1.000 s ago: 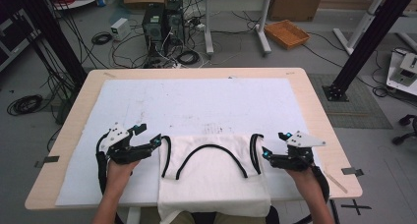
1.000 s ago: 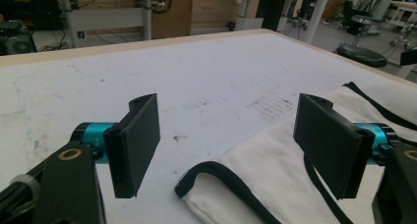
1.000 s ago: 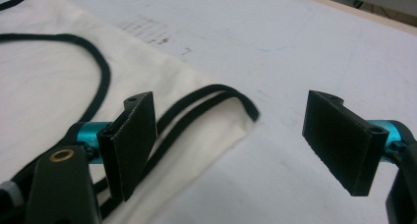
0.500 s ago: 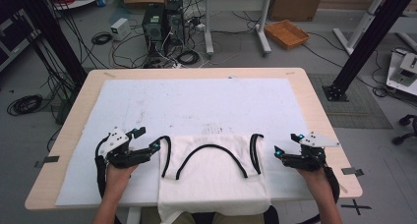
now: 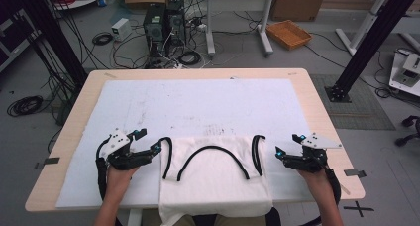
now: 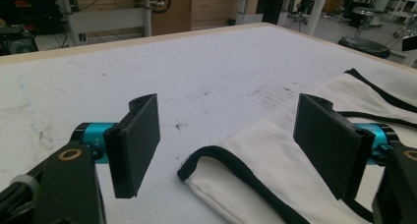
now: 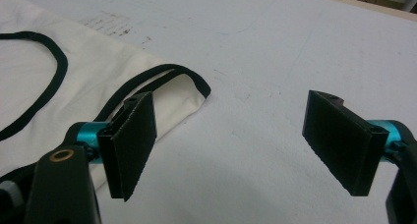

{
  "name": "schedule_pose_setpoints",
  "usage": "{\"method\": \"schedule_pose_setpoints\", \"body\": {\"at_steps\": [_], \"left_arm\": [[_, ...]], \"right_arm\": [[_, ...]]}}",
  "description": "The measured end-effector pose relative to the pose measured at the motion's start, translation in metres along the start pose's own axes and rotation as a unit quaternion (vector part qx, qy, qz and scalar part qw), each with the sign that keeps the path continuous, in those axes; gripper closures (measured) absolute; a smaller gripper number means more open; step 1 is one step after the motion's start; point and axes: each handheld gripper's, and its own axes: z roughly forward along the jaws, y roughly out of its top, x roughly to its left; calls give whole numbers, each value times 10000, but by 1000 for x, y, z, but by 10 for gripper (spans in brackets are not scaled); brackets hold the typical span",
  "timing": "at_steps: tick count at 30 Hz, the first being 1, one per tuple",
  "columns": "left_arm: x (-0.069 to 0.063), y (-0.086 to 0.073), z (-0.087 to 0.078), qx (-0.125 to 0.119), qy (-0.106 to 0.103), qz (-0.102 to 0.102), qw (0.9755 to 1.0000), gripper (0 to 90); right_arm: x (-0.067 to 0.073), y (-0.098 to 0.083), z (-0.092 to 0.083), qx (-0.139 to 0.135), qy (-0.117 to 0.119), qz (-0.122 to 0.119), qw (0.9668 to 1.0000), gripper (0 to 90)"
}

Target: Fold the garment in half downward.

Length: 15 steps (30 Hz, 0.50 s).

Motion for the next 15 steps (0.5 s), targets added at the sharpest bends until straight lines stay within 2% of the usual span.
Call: {"method": "schedule_pose_setpoints", "body": {"at_steps": [7, 10, 12, 15], "left_arm": [[1, 2, 1, 91, 111, 46, 9999, 258], [3, 6, 3, 125, 111, -18, 9999, 258], [10, 11, 8, 276, 128, -138, 9994, 258], [17, 15, 18, 492, 90, -264, 9984, 260]], "right_arm": [[-1, 0, 1, 4, 13, 31, 10000, 205], [-1, 2, 2, 2, 57, 79, 10000, 205], [1, 10, 4, -60, 184, 154, 9997, 205], [3, 22, 12, 0, 292, 100, 9995, 206]]}}
